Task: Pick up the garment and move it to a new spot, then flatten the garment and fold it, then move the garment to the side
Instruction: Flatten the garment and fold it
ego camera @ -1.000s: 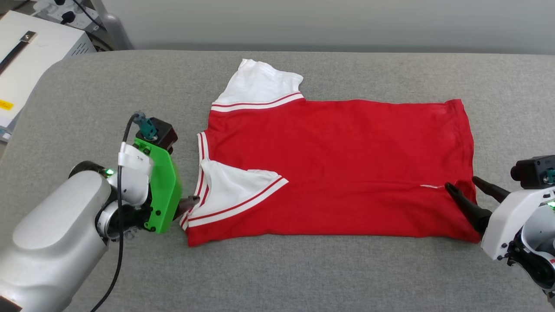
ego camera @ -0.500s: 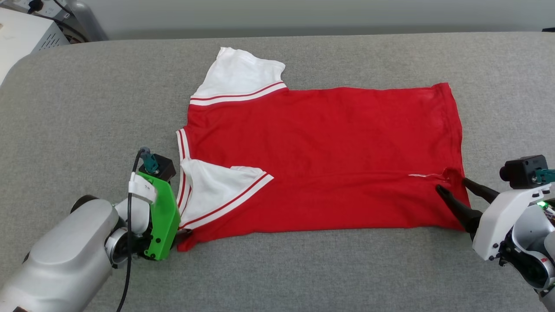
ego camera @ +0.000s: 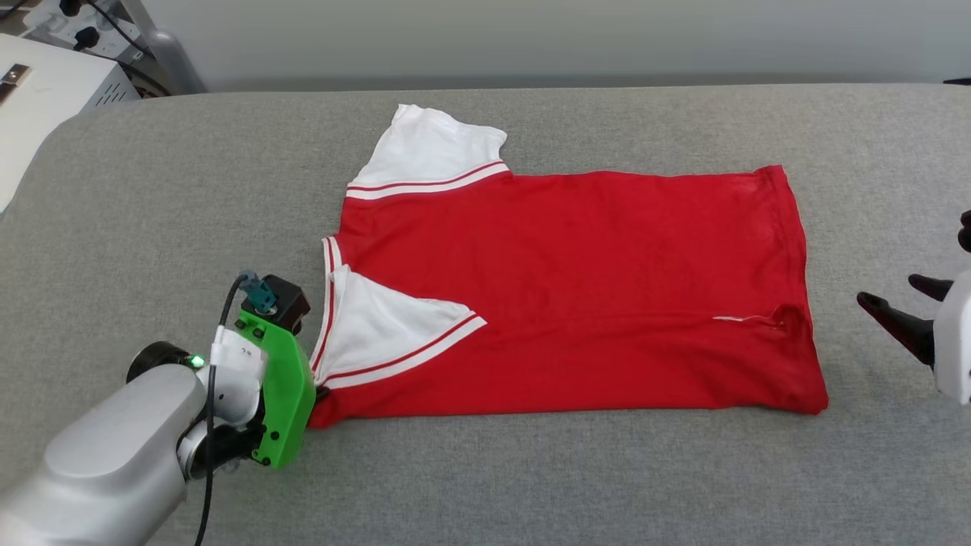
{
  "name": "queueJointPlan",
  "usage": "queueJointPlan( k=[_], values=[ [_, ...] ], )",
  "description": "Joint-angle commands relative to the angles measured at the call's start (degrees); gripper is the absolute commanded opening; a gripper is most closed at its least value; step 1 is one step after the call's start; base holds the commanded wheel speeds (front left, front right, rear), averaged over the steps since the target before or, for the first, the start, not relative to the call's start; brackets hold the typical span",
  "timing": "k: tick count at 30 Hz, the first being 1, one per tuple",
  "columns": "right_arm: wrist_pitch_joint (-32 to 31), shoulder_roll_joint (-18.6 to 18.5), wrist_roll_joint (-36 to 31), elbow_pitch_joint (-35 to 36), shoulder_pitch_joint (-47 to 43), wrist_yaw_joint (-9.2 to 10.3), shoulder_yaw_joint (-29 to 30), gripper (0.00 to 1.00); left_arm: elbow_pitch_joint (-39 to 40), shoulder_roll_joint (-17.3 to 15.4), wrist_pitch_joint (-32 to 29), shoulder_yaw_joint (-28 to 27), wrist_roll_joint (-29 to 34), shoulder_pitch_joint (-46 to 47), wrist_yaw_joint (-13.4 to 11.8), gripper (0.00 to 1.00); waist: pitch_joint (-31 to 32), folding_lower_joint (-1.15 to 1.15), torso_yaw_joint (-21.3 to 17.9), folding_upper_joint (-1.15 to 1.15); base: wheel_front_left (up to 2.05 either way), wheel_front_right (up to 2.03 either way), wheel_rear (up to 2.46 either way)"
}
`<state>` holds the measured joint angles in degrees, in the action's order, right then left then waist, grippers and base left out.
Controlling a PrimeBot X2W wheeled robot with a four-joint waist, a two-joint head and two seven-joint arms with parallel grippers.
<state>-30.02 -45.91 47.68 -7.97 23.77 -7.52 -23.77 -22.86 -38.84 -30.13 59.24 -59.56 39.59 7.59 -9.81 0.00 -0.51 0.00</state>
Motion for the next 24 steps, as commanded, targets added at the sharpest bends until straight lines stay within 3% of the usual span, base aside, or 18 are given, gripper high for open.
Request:
queueJointPlan(
  k=[1,7,19,22,23,24],
  values=[
    [-2.97,-0.55,0.92,0.34,0.9,0.03,-0.15,1.0,0.73,-0.93,0.84,0.03,-0.16,0.95,-0.1,0.0,-0.06,0.0,0.32,0.0,0.0,0.0,0.0],
    [-10.21,0.47,2.06,-0.82,0.35,0.03,-1.1,1.0,3.31,-1.77,2.13,0.29,-0.03,2.0,-0.1,0.0,-1.22,0.0,1.37,0.0,0.0,0.0,0.0],
    [-7.58,10.92,0.25,-16.24,-1.83,0.03,-4.9,1.0,3.97,-0.79,3.22,0.58,1.05,2.84,-0.42,0.0,-4.65,0.0,2.9,0.0,0.0,0.0,0.0],
    [-6.12,11.93,0.26,-18.05,-2.18,0.03,-6.97,1.0,3.69,-0.71,3.61,0.6,0.73,2.19,-0.53,0.0,-4.47,0.0,2.79,0.0,0.0,0.0,0.0],
    [-5.33,12.14,0.65,-18.14,-2.18,0.03,-7.64,0.49,3.54,-0.79,3.79,0.6,0.53,1.78,-0.55,0.0,-4.16,0.0,2.56,0.0,0.0,0.0,0.0],
    [-4.56,12.16,1.07,-18.04,-2.07,0.03,-7.95,0.25,3.42,-0.85,4.0,0.51,0.23,1.4,-0.57,0.0,-3.85,0.0,2.36,0.0,0.0,0.0,0.0]
  ],
)
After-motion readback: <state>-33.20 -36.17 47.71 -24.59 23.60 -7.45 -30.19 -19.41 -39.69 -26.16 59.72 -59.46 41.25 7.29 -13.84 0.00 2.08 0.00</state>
